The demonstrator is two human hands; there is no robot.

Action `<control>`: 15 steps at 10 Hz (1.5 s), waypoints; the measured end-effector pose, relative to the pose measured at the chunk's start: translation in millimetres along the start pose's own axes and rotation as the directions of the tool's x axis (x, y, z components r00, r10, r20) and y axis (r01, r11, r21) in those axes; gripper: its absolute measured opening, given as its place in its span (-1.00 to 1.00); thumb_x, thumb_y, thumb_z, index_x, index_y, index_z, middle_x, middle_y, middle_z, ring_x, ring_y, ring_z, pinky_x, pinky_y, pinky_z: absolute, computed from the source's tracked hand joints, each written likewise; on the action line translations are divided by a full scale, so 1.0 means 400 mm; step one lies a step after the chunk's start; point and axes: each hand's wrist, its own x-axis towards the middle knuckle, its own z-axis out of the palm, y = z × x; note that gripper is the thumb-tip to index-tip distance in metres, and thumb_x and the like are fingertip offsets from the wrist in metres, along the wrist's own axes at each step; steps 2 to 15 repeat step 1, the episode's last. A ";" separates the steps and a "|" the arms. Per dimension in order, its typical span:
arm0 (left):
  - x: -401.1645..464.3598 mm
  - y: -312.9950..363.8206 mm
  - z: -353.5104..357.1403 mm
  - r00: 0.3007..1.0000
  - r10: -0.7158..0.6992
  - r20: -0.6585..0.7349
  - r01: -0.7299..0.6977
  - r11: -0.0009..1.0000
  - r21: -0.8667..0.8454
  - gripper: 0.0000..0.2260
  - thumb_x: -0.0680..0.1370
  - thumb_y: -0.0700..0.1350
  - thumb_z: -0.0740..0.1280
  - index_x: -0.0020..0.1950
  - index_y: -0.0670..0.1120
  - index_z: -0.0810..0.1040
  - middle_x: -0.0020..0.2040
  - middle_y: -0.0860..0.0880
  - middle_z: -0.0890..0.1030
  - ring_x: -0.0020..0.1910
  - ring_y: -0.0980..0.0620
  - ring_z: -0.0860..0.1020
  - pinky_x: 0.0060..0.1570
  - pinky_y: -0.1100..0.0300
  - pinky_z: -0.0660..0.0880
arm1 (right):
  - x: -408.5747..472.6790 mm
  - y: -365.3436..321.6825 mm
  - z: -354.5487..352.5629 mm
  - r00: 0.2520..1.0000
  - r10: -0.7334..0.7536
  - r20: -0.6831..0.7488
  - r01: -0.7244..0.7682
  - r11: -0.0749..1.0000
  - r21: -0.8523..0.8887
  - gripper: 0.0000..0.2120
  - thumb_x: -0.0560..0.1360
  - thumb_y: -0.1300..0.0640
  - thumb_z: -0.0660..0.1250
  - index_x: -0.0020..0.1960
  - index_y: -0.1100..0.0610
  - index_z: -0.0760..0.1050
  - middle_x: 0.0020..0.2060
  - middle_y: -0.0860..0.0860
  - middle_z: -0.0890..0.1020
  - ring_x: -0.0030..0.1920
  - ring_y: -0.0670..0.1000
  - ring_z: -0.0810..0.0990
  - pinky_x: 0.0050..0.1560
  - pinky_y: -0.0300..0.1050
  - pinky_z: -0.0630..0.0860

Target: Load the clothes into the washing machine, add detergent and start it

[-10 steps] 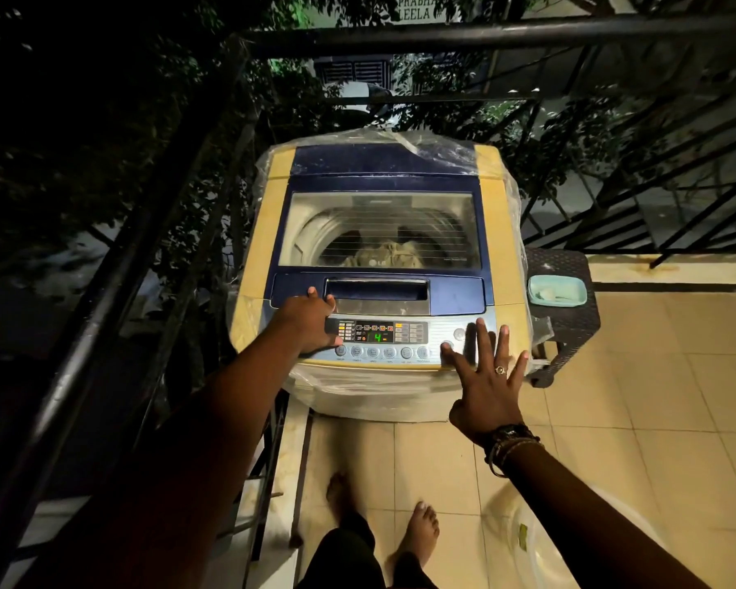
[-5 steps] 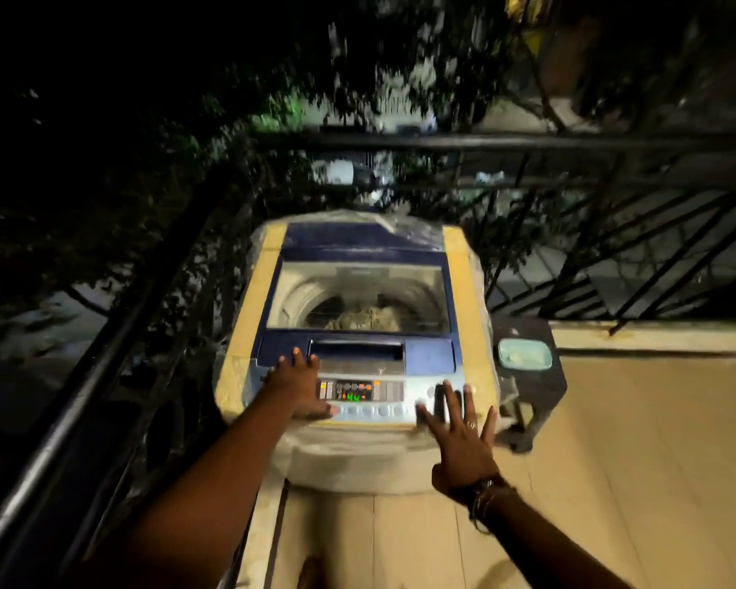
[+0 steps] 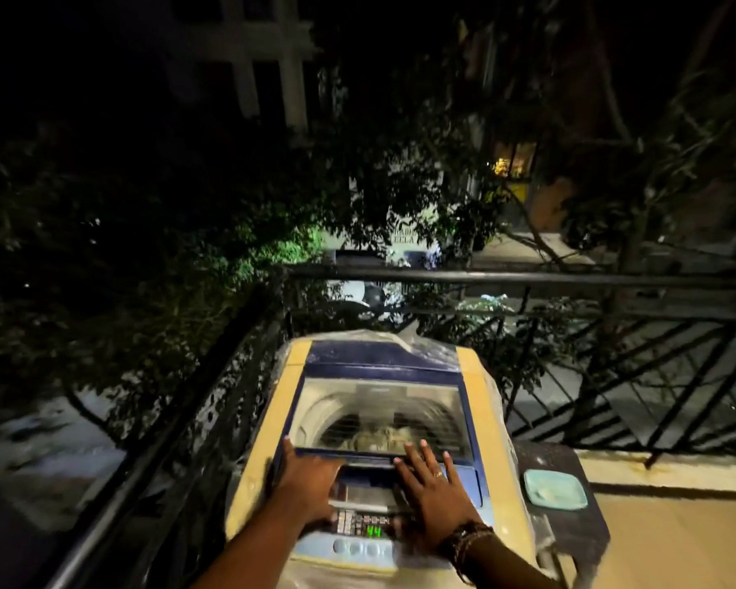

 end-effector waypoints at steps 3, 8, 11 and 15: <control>0.061 -0.049 -0.099 0.991 -0.003 -0.131 0.007 0.999 0.033 -0.25 0.48 0.27 0.36 0.59 0.06 0.19 0.42 -0.07 0.49 0.47 -0.14 0.37 0.49 -0.40 -0.11 | 0.077 0.001 -0.136 0.991 0.014 -0.134 -0.007 0.999 0.052 -0.11 0.30 -0.43 0.20 0.52 0.01 0.35 0.55 0.09 0.29 0.52 0.22 0.33 0.53 0.16 -0.28; 0.061 -0.049 -0.099 0.991 -0.003 -0.131 0.007 0.999 0.033 -0.25 0.48 0.27 0.36 0.59 0.06 0.19 0.42 -0.07 0.49 0.47 -0.14 0.37 0.49 -0.40 -0.11 | 0.077 0.001 -0.136 0.991 0.014 -0.134 -0.007 0.999 0.052 -0.11 0.30 -0.43 0.20 0.52 0.01 0.35 0.55 0.09 0.29 0.52 0.22 0.33 0.53 0.16 -0.28; 0.061 -0.049 -0.099 0.991 -0.003 -0.131 0.007 0.999 0.033 -0.25 0.48 0.27 0.36 0.59 0.06 0.19 0.42 -0.07 0.49 0.47 -0.14 0.37 0.49 -0.40 -0.11 | 0.077 0.001 -0.136 0.991 0.014 -0.134 -0.007 0.999 0.052 -0.11 0.30 -0.43 0.20 0.52 0.01 0.35 0.55 0.09 0.29 0.52 0.22 0.33 0.53 0.16 -0.28; 0.061 -0.049 -0.099 0.991 -0.003 -0.131 0.007 0.999 0.033 -0.25 0.48 0.27 0.36 0.59 0.06 0.19 0.42 -0.07 0.49 0.47 -0.14 0.37 0.49 -0.40 -0.11 | 0.077 0.001 -0.136 0.991 0.014 -0.134 -0.007 0.999 0.052 -0.11 0.30 -0.43 0.20 0.52 0.01 0.35 0.55 0.09 0.29 0.52 0.22 0.33 0.53 0.16 -0.28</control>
